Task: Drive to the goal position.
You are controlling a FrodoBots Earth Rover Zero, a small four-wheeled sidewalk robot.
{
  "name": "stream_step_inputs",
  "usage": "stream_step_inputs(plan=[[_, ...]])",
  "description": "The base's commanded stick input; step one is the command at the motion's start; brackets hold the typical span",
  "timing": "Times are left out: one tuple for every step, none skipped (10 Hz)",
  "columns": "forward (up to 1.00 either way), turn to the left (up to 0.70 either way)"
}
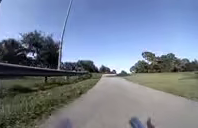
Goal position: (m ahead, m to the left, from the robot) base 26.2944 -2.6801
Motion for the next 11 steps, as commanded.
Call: stream_step_inputs(plan=[[0.85,0.0],[0.85,0.0],[0.85,0.0],[0.85,0.0],[0.85,0.0],[0.85,0.0],[0.85,0.0],[0.85,0.0],[0.85,0.0],[0.85,0.0],[0.85,0.0]])
